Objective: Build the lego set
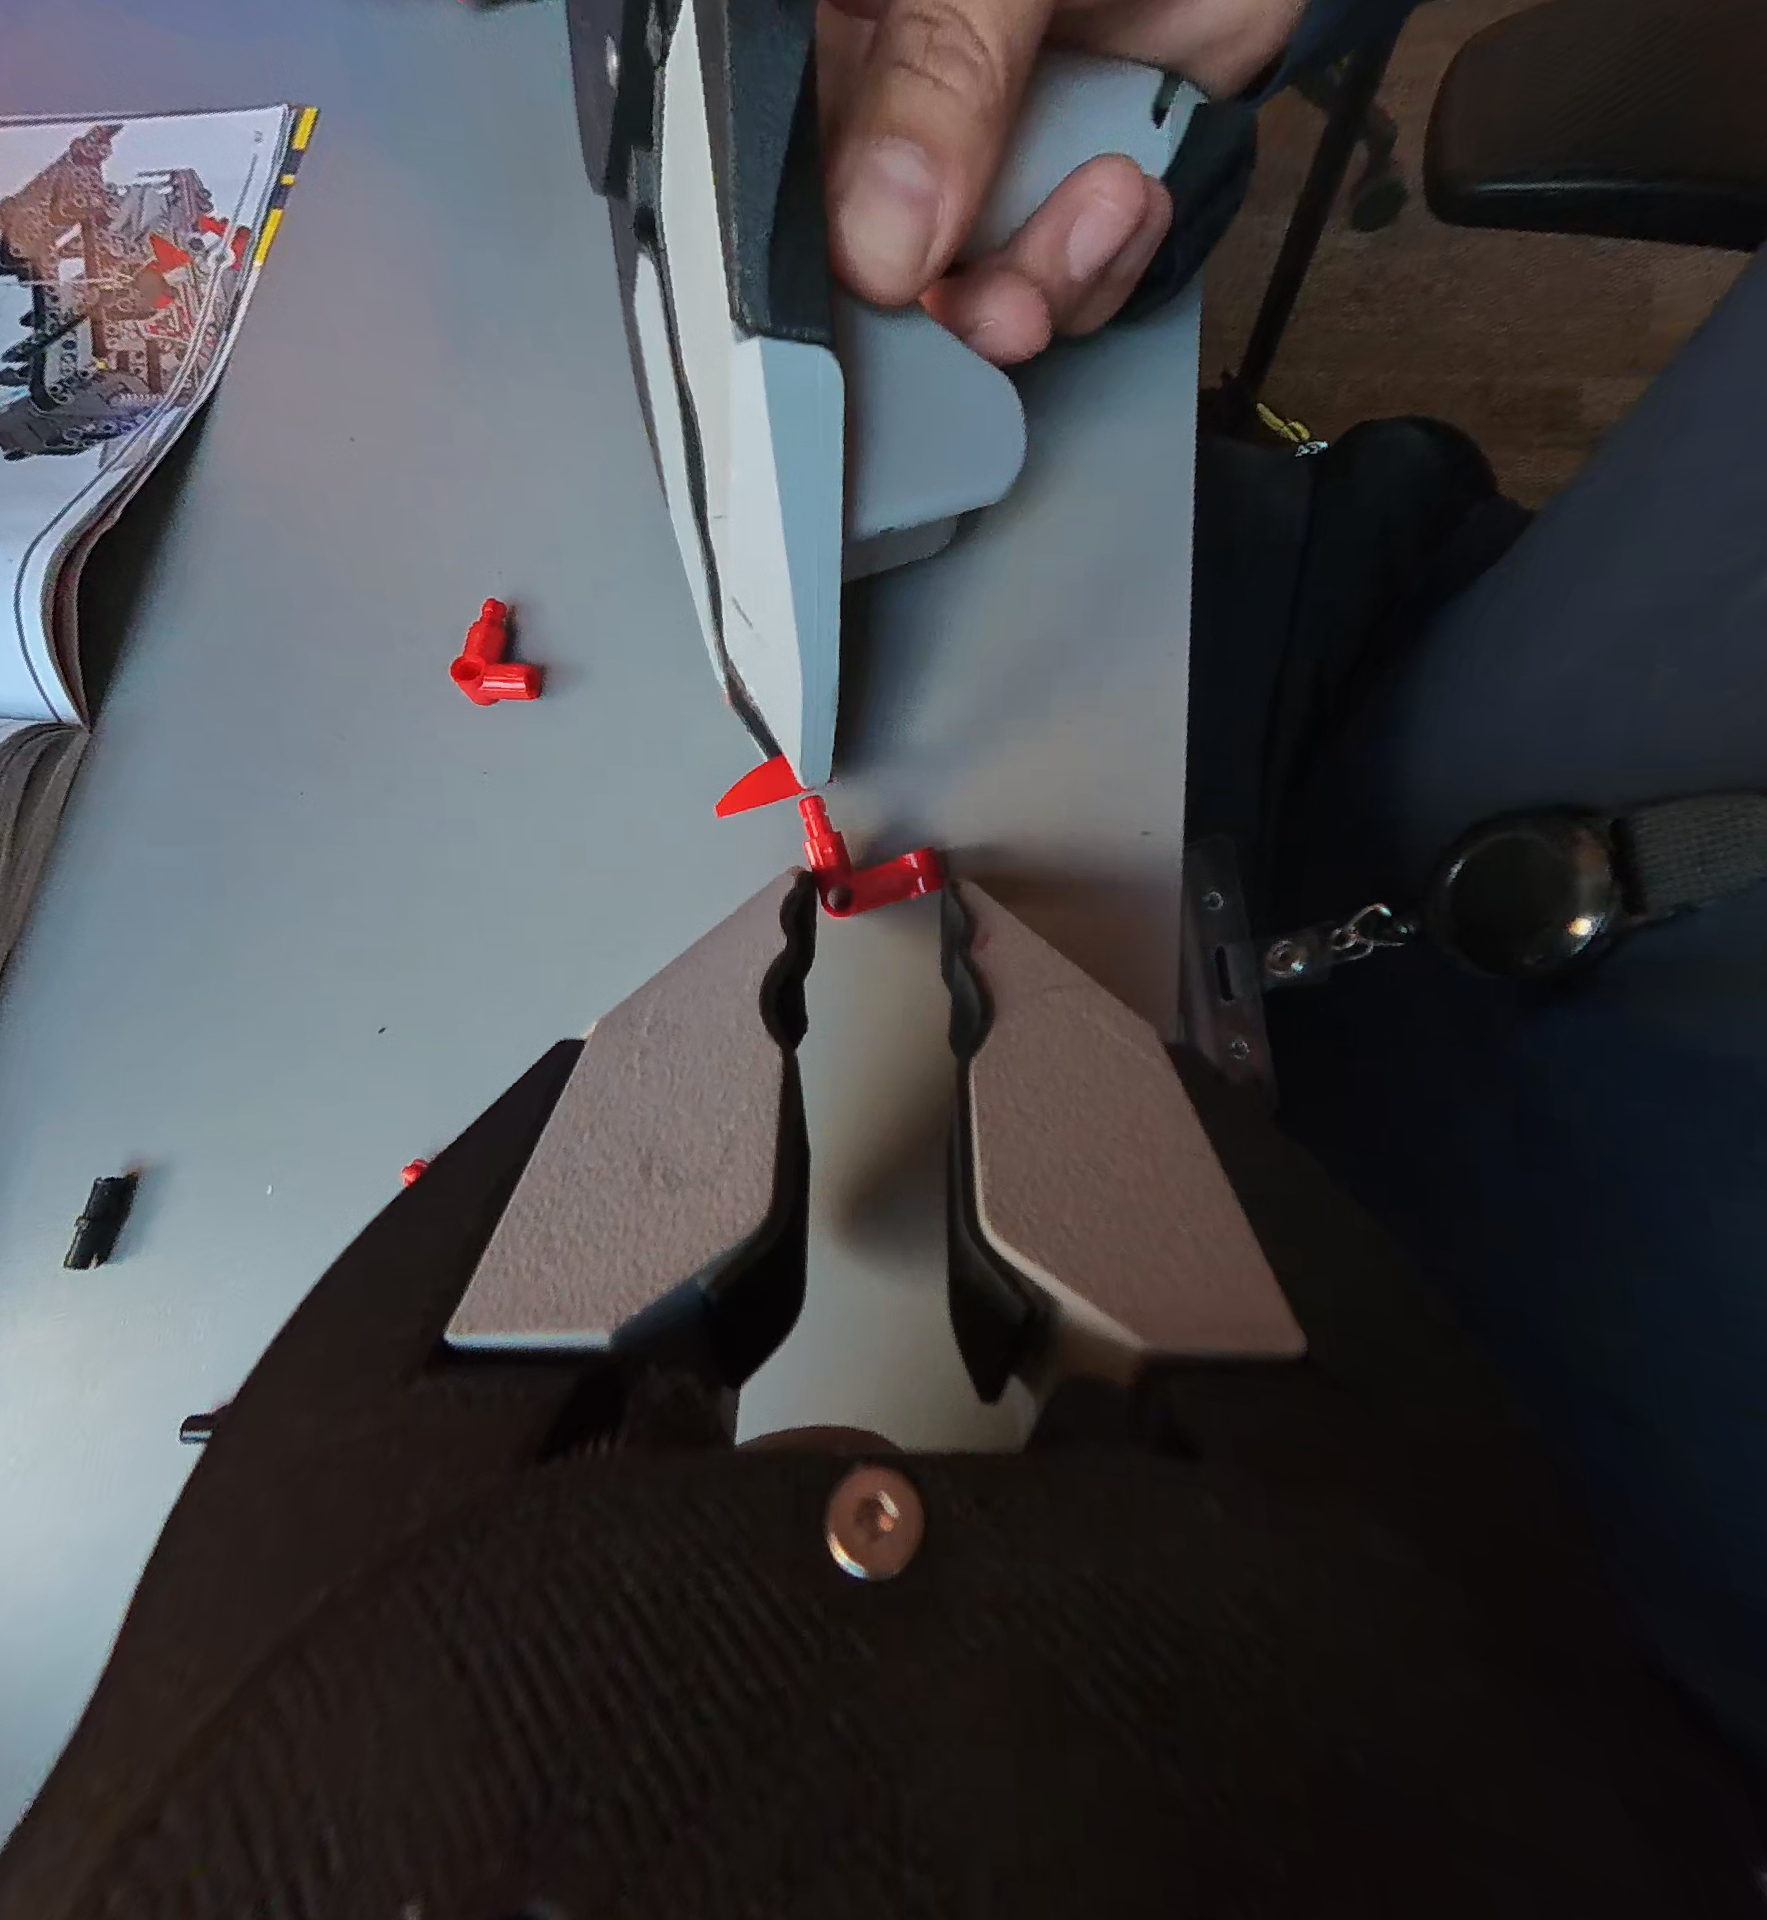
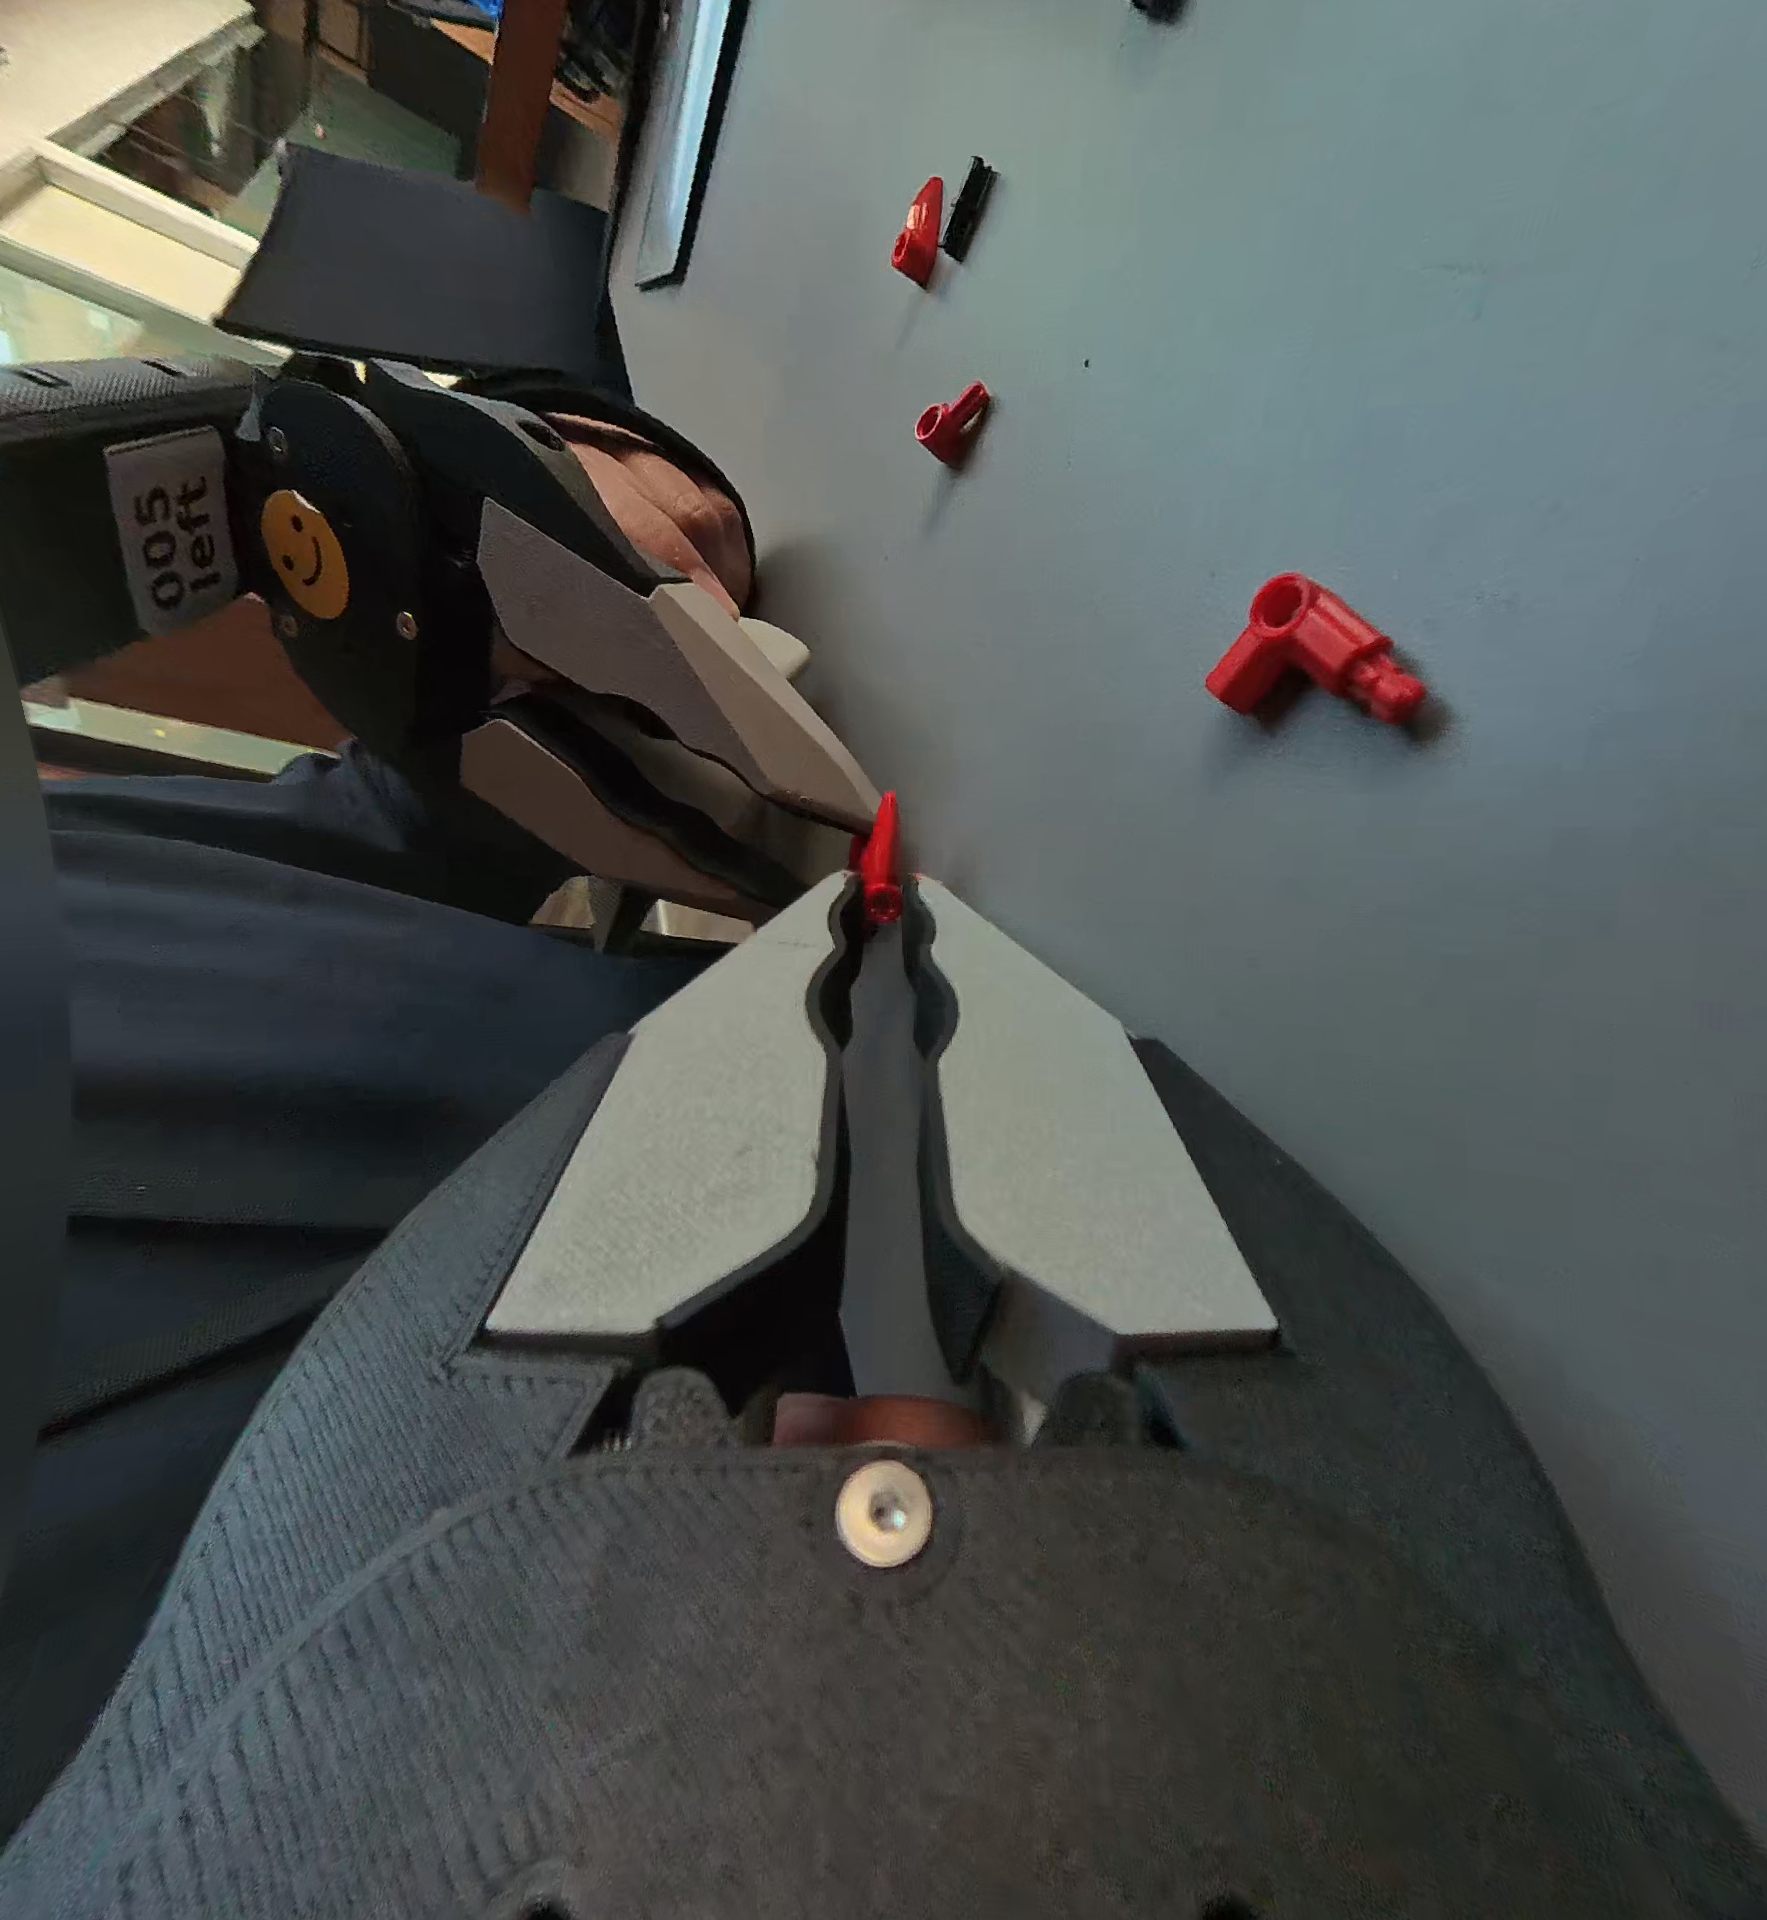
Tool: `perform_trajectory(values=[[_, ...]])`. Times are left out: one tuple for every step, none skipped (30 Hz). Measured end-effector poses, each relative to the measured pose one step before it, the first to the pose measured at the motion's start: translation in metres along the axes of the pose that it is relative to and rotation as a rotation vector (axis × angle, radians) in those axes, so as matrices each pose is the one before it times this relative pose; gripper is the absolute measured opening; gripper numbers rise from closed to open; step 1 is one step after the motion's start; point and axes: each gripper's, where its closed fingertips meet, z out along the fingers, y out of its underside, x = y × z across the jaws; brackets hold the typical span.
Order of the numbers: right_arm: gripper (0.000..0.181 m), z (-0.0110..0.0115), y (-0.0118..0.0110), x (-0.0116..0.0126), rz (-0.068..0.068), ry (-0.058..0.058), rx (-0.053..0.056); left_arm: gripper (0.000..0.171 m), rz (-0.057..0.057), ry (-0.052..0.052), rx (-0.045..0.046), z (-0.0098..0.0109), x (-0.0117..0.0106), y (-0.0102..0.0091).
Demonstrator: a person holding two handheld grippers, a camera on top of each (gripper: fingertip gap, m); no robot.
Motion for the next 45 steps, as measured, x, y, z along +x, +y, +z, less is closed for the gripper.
perform_trajectory(values=[[0.003,0.00035,-0.00001,-0.00182,0.0165,-0.02,0.0021,0.021,-0.0024,0.002,-0.00039,0.00019,-0.00001,-0.0001],[0.003,0.00034,0.00012,-0.00012,0.0061,-0.0037,0.0007,0.021,-0.0017,0.0036,0.0001,0.00006,0.0002,-0.00003],[0.003,0.00029,0.00024,0.00083,-0.0042,0.0091,-0.0024,0.021,0.0007,0.0029,0.00015,-0.00009,0.00034,0.00008],[0.003,0.00048,0.00039,0.00108,-0.0064,0.0125,-0.003,0.021,0.0033,0.0011,-0.00052,0.00007,0.0005,0.00007],[0.003,0.00029,-0.00011,0.00092,-0.0047,0.0099,0.0001,0.021,0.0021,0.0001,0.00004,0.00001,0.00022,-0.00004],[0.003,0.00028,0.00006,0.00052,-0.0027,0.0058,-0.0012,0.021,0.0022,0.0015,0.00081,0.00002,0.00034,-0.00011],[0.003,0.00045,0.00094,0.0006,-0.0026,0.0068,-0.0075,0.021,0.0028,0.0026,-0.00023,0.00006,0.00054,0.00007],[0.003,0.00029,0.00048,0.00026,-0.0022,0.0033,-0.004,0.021,0.0022,0.0018,-0.00017,0.00006,0.00039,-0.00007],[0.003,0.00013,0.00015,-0.00001,0.0017,-0.0015,-0.0033,0.021,0.0039,-0.0014,0.00048,-0.00007,0.00001,-0.00001],[0.003,-0.00003,0.00014,-0.00013,0.0093,-0.0075,-0.0025,0.021,0.0047,-0.0005,0.00074,0.0,0.00023,0.00003],[0.003,-0.00022,-0.00025,-0.00017,0.0147,-0.0124,-0.0007,0.021,0.0014,0.0001,0.00076,-0.00002,0.00012,-0.00006],[0.003,-0.00037,-0.00031,-0.0004,0.0129,-0.0135,0.0001,0.021,-0.0026,0.0026,0.00055,0.00006,-0.00009,-0.00003],[0.003,-0.00003,0.0,-0.0001,0.0102,-0.0086,-0.0024,0.021,-0.0029,0.0036,0.00052,0.00012,0.00007,0.00004],[0.003,0.00015,0.00003,-0.00067,0.0065,-0.0097,-0.0026,0.021,0.0003,0.0012,0.00028,0.0,0.00001,0.00013],[0.002,-0.00007,0.00018,-0.00211,0.0036,-0.0201,-0.0036,0.021,0.0049,0.0023,0.00042,-0.00028,0.00073,0.00002],[0.003,-0.00047,-0.0004,-0.0022,0.0067,-0.0219,0.0001,0.021,0.0093,-0.0013,0.00188,-0.00047,0.00045,0.00018],[0.003,-0.00076,-0.00124,0.00038,0.0068,-0.0018,0.0076,0.021,0.0026,-0.0034,0.00131,-0.00039,-0.00021,0.00008],[0.003,-0.00096,-0.00136,0.00159,-0.0033,0.0134,0.0094,0.021,-0.0073,0.0035,-0.00092,-0.00009,-0.00021,0.00027],[0.003,-0.00061,0.00021,0.00171,-0.0127,0.0182,-0.002,0.021,-0.013,0.0098,-0.00108,0.00016,0.00003,0.00013],[0.003,-0.0006,0.00114,0.00288,-0.0198,0.0296,-0.0093,0.021,-0.0158,0.0139,-0.00105,0.00028,-0.00004,0.00014],[0.003,-0.00153,-0.00091,0.00209,-0.0323,0.0311,0.0044,0.021,-0.0161,0.0143,-0.00059,-0.00002,-0.00006,0.00003],[0.003,-0.002,-0.00152,0.00206,-0.0426,0.0357,0.0075,0.021,-0.0109,0.0134,0.00472,-0.00079,0.0005,-0.00056],[0.003,-0.0018,-0.00048,0.0015,-0.0421,0.0307,0.0023,0.021,-0.0064,0.0154,0.0195,-0.00197,0.00112,-0.0023],[0.003,-0.00172,-0.00039,0.00105,-0.025,0.0204,0.0049,0.021,-0.0117,0.0092,0.02903,-0.00298,0.0,-0.0035],[0.003,-0.00193,-0.00147,-0.00034,-0.0183,0.0081,0.0155,0.021,-0.0166,0.0116,0.03028,-0.00335,0.00011,-0.00353],[0.003,-0.00194,-0.00192,-0.00312,-0.0285,-0.0053,0.0198,0.029,-0.0248,0.0078,0.02184,-0.00293,-0.00066,-0.00228],[0.003,-0.0019,-0.00071,-0.00085,-0.0344,0.0144,0.0115,0.032,-0.0319,0.0035,0.00337,-0.00213,-0.0012,0.00038],[0.003,-0.00158,0.00147,0.00371,-0.0344,0.0423,-0.0049,0.033,-0.0266,0.0094,-0.00758,-0.00133,0.00041,0.00236],[0.003,-0.00081,0.00282,0.0044,-0.0258,0.0401,-0.0143,0.033,-0.0134,0.0162,-0.00854,-0.00022,0.00236,0.00275],[0.003,-0.00008,0.00223,0.00113,-0.002,0.009,-0.0111,0.032,-0.0054,-0.0003,-0.01351,0.00046,0.00025,0.00268],[0.003,-0.0002,0.00132,-0.0018,0.0175,-0.0203,-0.0072,0.032,0.0042,-0.0071,-0.01819,0.00112,-0.00051,0.00243],[0.003,-0.00025,0.00123,-0.00125,0.0192,-0.0202,-0.0119,0.032,0.0082,-0.0089,-0.01412,0.00118,-0.00075,0.00113],[0.003,-0.00064,0.00058,0.00062,0.0052,-0.0036,-0.0095,0.032,0.0051,-0.0103,-0.00684,0.00019,-0.00076,-0.00038],[0.003,-0.001,0.00035,0.00201,-0.0113,0.0135,-0.0065,0.031,-0.0002,-0.0091,-0.0085,-0.00024,-0.00048,-0.00034],[0.003,-0.00108,0.00052,0.00125,-0.0138,0.0136,-0.0073,0.031,-0.0048,-0.0055,-0.00187,-0.00062,0.00028,-0.00094],[0.003,-0.00114,0.00028,0.0009,-0.0059,0.0115,-0.0086,0.03,-0.0045,-0.0065,0.00571,-0.00141,0.00037,-0.00159],[0.003,-0.00085,0.00094,0.00033,-0.0099,0.0077,-0.015,0.029,-0.0002,-0.0105,0.00789,-0.0021,-0.00011,-0.00137],[0.003,-0.00069,0.00117,-0.00015,-0.0066,0.0039,-0.0212,0.029,-0.0016,-0.0174,0.00504,-0.00254,-0.0014,-0.00046],[0.003,-0.00149,-0.00007,-0.00029,-0.0044,0.0013,-0.019,0.028,-0.0063,-0.0129,0.00437,-0.00263,-0.0014,-0.0002],[0.003,-0.00267,-0.00233,-0.0009,-0.0102,-0.0022,-0.0063,0.028,-0.0123,-0.0038,0.00389,-0.00234,-0.00061,-0.00002],[0.003,-0.00325,-0.00312,-0.00119,-0.0142,-0.0021,0.0006,0.028,-0.0138,-0.0022,0.00403,-0.00212,-0.00065,-0.00002],[0.005,-0.00253,-0.00198,0.00079,-0.013,0.0101,-0.0038,0.027,-0.0105,-0.0063,0.00602,-0.00173,-0.00097,-0.0002],[0.016,-0.00047,0.00112,0.00381,-0.0127,0.0276,-0.0195,0.026,-0.0066,-0.0071,0.00621,-0.00108,-0.0008,-0.0003],[0.017,0.00103,0.00422,0.00265,-0.0157,0.0208,-0.0379,0.025,-0.0051,-0.0032,0.00285,-0.00029,-0.00011,0.00014],[0.016,-0.00002,0.00299,0.00026,-0.0162,0.009,-0.0281,0.024,-0.0048,0.0005,0.0003,0.00031,0.00058,0.00027]])
